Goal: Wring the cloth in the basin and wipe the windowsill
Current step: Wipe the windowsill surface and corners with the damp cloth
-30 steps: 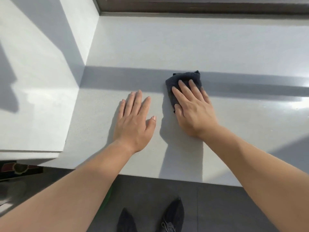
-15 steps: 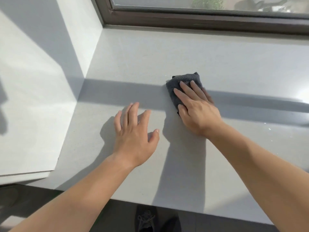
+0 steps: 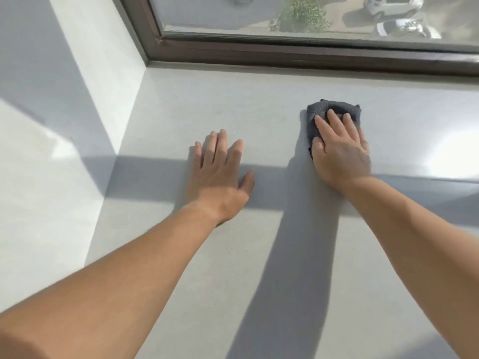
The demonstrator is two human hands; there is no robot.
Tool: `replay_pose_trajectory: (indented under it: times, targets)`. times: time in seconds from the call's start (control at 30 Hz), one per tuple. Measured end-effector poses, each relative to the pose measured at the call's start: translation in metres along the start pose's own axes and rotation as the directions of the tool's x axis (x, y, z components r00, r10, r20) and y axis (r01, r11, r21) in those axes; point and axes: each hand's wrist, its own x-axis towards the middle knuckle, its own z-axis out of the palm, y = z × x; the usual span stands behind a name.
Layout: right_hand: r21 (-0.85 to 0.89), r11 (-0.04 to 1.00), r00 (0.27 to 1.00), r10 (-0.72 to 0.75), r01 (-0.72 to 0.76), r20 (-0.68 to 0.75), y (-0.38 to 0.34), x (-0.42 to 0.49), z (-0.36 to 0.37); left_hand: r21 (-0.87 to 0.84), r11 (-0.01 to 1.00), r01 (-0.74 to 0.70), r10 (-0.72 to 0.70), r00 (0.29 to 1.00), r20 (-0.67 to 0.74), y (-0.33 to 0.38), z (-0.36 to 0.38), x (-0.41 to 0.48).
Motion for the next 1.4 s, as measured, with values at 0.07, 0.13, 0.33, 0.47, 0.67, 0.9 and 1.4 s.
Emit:
replay_pose_trajectory:
  times: [0.07,0.13,0.33,0.47,0.67,0.9,1.4]
  targets:
    - [0.016,0.985,0.985,0.172,-0.172,-0.031,-0.001,0.015,0.003,0.001,1.000,0.002,-0.002,1.000,-0.005,0.005,0.004,-0.001]
    - [0.004,0.993,0.993,0.117,-0.117,-0.014,-0.027,0.020,0.014,-0.001,1.000,-0.004,0.004,1.000,-0.012,0.010,0.008,-0.004]
    - [-0.055,0.953,0.952,-0.294,0.299,0.079,-0.026,0.028,0.022,-0.021,1.000,-0.015,0.015,1.000,-0.024,0.021,0.015,-0.011]
    - [-0.023,0.996,0.996,0.086,-0.086,-0.013,0.010,0.063,0.006,-0.029,1.000,-0.009,0.008,1.000,-0.029,0.030,0.020,-0.012]
    - [-0.043,0.970,0.971,-0.238,0.239,0.034,-0.067,0.076,0.025,0.011,1.000,-0.009,0.009,1.000,-0.025,0.035,0.016,-0.007]
    - [-0.037,0.991,0.991,-0.129,0.131,0.035,0.016,0.101,-0.001,-0.036,0.999,-0.018,0.017,1.000,-0.019,0.044,0.018,-0.012]
    - [0.003,0.991,0.990,0.137,-0.137,-0.012,0.109,0.096,-0.032,-0.013,1.000,-0.006,0.007,1.000,0.028,0.061,0.012,-0.015]
